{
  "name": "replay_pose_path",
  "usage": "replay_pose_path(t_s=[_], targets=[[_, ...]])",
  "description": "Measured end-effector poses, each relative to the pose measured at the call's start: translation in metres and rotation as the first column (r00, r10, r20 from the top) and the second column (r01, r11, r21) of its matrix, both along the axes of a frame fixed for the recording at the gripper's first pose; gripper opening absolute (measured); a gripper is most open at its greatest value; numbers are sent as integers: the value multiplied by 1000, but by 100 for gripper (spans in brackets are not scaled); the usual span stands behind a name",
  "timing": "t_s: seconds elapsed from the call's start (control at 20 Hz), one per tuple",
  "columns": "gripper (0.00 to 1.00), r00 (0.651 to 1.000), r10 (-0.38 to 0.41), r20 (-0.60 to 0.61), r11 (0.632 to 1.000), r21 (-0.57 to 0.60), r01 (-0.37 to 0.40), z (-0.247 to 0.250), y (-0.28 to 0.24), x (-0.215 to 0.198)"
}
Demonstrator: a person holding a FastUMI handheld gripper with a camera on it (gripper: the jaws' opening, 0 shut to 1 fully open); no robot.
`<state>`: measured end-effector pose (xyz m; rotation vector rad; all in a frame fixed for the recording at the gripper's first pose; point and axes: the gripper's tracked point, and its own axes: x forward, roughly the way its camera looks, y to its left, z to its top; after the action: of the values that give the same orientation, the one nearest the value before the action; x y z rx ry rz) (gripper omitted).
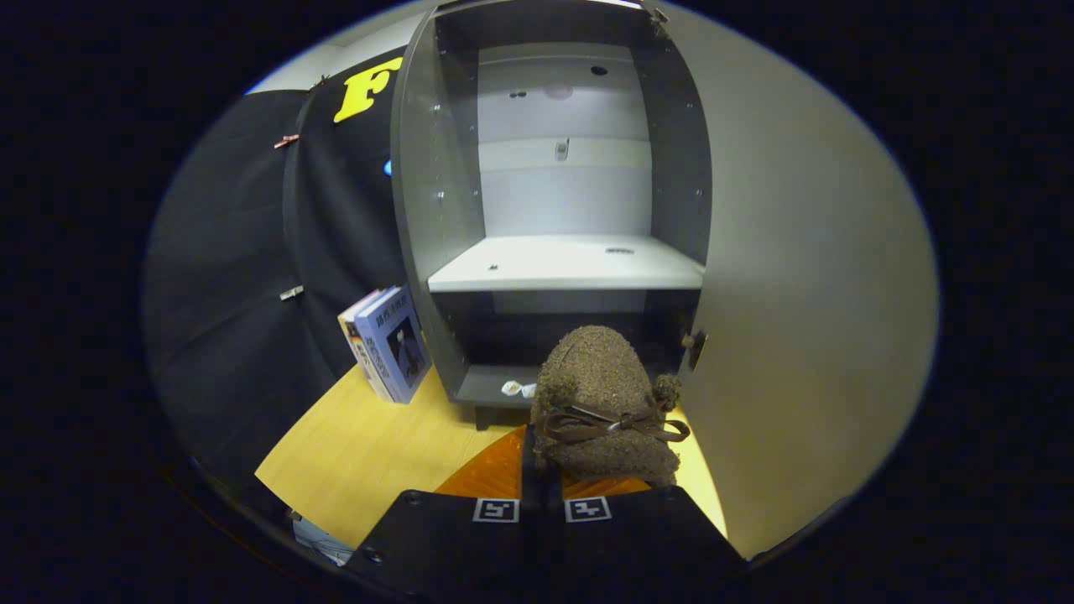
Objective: Open the shoe cabinet door, grab the shoes and put them into the shoe cabinet, then close the shoe cabinet door.
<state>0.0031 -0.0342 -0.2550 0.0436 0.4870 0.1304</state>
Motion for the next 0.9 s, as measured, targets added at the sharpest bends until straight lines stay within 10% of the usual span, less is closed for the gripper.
replay_pose_path(t_s=[0.9], targets=[[5, 984, -149, 98, 987, -45, 153, 122, -16, 182]])
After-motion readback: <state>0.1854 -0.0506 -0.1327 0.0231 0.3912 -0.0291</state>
